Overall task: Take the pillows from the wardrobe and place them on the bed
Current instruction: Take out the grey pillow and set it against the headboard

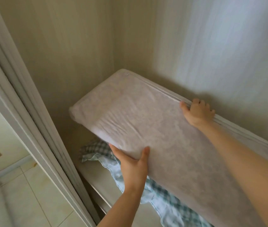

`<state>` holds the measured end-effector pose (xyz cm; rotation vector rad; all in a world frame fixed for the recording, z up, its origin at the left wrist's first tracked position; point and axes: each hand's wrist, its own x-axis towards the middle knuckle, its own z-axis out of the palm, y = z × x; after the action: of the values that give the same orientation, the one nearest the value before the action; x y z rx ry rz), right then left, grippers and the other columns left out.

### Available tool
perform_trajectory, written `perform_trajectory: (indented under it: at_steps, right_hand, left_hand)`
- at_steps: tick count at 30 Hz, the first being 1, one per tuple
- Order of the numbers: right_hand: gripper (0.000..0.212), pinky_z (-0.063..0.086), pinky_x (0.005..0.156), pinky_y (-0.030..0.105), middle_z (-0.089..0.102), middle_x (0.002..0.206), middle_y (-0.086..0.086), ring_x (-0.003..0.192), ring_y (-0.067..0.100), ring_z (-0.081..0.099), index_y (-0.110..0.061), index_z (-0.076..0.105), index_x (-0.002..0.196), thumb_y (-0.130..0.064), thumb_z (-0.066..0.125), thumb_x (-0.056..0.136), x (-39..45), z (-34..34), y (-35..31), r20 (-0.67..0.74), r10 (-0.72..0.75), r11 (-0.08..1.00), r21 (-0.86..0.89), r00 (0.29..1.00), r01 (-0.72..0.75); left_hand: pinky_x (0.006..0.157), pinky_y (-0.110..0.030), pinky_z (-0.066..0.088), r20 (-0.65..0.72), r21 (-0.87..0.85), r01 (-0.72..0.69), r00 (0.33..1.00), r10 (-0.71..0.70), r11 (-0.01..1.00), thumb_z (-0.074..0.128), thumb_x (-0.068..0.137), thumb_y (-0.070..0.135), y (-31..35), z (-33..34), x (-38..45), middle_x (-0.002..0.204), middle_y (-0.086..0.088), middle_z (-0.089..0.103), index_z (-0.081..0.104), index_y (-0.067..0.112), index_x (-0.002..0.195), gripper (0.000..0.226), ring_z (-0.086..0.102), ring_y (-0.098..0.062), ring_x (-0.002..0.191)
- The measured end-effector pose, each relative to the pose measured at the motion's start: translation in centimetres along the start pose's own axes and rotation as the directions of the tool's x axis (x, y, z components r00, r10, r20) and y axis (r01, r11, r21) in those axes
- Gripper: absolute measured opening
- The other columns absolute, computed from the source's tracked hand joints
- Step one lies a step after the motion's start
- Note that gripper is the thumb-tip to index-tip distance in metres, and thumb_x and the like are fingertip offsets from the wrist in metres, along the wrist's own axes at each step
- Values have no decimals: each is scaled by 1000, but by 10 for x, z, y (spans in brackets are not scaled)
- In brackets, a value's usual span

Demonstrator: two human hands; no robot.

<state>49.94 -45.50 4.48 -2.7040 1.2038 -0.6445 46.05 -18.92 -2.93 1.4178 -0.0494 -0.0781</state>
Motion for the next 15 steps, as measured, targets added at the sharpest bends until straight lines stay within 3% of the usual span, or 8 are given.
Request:
perform_trajectory:
  at_steps: [3,8,13,15]
  right_hand:
    - [82,35,98,58,52,129,25,119,43,47,-1,50,125,-69,25,86,-2,-21,8,-87,97,993,77,991,-91]
    - [82,32,99,60,47,133,27,122,45,42,-2,47,129,-68,25,87,-15,-62,10,-137,179,975,160,974,-157]
    - [80,29,100,59,47,134,27,125,45,41,-3,49,129,-68,28,86,-41,-109,0,-183,245,951,237,952,-200]
    - [79,29,101,58,46,135,27,126,45,40,-4,49,129,-67,29,87,-57,-125,-2,-192,265,941,268,945,-209]
  left_hand:
    - [96,-28,45,34,13,-61,998,61,998,84,72,41,23,0,1,123,39,38,0,55,146,113,50,9,106]
    - [90,-24,44,35,26,-166,986,165,986,82,70,48,63,-8,1,116,43,37,4,53,148,110,48,15,99]
    - [81,-11,40,27,29,-272,962,271,962,80,70,53,97,-28,-9,125,34,43,13,49,149,103,46,23,96]
    - [84,-13,41,37,36,-302,953,301,953,80,70,54,108,-38,-21,128,32,44,15,47,149,102,49,20,100]
